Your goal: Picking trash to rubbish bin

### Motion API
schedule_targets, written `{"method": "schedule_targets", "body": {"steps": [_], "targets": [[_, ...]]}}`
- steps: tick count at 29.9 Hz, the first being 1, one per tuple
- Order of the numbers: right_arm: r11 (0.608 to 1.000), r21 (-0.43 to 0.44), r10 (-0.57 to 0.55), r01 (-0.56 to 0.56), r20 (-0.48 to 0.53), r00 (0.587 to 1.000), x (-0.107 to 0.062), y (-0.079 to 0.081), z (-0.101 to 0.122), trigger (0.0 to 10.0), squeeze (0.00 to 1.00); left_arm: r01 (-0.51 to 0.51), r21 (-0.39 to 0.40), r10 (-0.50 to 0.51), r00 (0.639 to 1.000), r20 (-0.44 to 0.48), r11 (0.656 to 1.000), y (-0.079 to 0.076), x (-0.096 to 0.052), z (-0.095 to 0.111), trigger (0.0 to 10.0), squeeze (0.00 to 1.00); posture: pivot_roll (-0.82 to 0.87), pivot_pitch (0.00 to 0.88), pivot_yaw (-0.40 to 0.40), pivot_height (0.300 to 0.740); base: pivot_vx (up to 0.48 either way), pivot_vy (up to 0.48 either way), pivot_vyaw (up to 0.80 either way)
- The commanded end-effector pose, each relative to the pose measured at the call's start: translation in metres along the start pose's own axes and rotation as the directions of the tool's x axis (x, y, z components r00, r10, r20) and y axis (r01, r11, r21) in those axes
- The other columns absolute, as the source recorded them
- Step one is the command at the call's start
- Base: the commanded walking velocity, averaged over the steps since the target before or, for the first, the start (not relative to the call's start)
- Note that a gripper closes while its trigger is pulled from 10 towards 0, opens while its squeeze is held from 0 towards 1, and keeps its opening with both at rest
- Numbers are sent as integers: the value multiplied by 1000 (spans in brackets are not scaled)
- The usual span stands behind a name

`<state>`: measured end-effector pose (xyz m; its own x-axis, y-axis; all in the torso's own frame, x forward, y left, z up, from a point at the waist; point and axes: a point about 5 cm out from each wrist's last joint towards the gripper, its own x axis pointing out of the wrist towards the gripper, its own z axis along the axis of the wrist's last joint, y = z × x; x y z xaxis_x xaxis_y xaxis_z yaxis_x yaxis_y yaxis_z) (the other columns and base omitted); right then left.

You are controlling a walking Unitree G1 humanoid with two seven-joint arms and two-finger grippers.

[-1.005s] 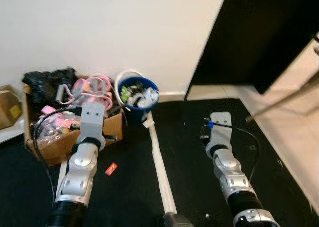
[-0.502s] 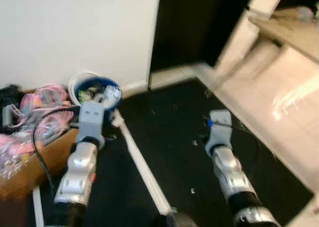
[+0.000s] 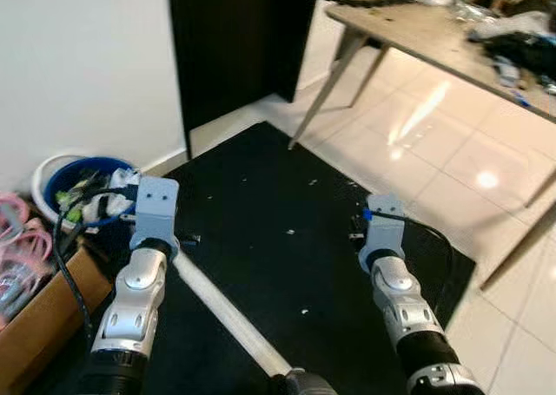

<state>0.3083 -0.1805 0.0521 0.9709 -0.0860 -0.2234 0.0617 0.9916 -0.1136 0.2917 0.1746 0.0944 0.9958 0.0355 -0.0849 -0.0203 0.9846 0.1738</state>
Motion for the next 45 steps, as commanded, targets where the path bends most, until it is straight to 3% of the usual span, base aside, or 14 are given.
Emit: {"method": "schedule_targets", "body": {"steps": [1, 18, 29, 45], "targets": [[1000, -8, -1, 0, -10, 1000, -1, -1, -1, 10000, 0, 12, -8, -12, 1000, -3, 1000, -4, -1, -1, 10000, 0, 55, 32, -68, 740, 0, 0, -800], [1000, -15, -5, 5, -12, 1000, 0, -7, -2, 10000, 0, 38, -30, -38, 999, 9, 999, -7, -3, 0, 10000, 0, 52, 22, -74, 740, 0, 0, -800], [1000, -13, 1, -1, 12, 1000, 0, -6, 1, 10000, 0, 39, -3, -39, 999, 17, 999, -7, -3, 1, 10000, 0, 53, 29, -74, 740, 0, 0, -751], [1000, -23, 6, -5, 26, 1000, 0, -5, 4, 10000, 0, 63, -3, -63, 997, 37, 998, -11, -3, 3, 10000, 0, 49, 35, -77, 740, 83, 0, -27]]}}
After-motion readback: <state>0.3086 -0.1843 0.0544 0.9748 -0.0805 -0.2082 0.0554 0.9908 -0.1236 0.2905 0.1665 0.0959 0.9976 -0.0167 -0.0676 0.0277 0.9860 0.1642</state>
